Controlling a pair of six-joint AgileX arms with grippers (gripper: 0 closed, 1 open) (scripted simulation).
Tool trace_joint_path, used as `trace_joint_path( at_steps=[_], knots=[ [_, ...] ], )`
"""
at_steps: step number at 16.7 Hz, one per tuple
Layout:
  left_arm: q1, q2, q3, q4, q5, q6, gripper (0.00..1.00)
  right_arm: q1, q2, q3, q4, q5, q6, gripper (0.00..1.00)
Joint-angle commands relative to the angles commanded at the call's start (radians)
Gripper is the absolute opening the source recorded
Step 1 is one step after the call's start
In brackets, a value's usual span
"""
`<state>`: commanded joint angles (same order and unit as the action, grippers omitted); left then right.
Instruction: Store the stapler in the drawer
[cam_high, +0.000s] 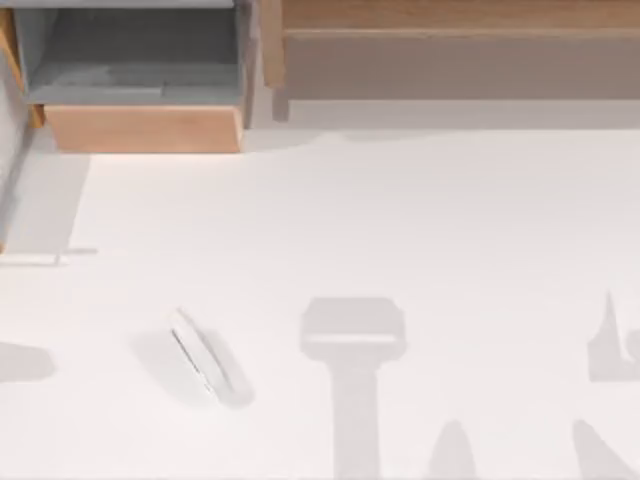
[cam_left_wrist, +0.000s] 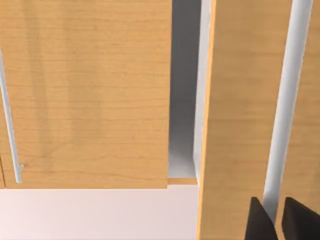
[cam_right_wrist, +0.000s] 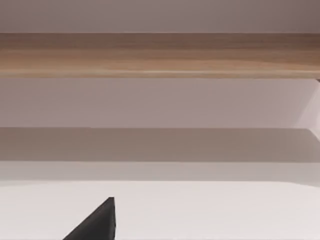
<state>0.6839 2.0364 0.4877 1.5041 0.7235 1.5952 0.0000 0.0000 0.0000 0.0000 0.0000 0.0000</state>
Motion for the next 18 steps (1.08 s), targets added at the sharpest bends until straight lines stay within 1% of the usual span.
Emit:
trace_joint_path(
  at_steps=[8, 9, 18],
  knots=[
    [0.0, 0.0, 0.0, 0.0, 0.0, 0.0, 0.98, 0.0, 0.0, 0.0, 0.0, 0.0, 0.0, 1.0],
    [0.0, 0.0, 0.0, 0.0, 0.0, 0.0, 1.0, 0.0, 0.0, 0.0, 0.0, 0.0, 0.0, 1.0],
    [0.001, -0.001, -0.002, 0.002, 0.002, 0.001, 1.0, 0.0, 0.0, 0.0, 0.0, 0.0, 0.0, 1.0]
  ],
)
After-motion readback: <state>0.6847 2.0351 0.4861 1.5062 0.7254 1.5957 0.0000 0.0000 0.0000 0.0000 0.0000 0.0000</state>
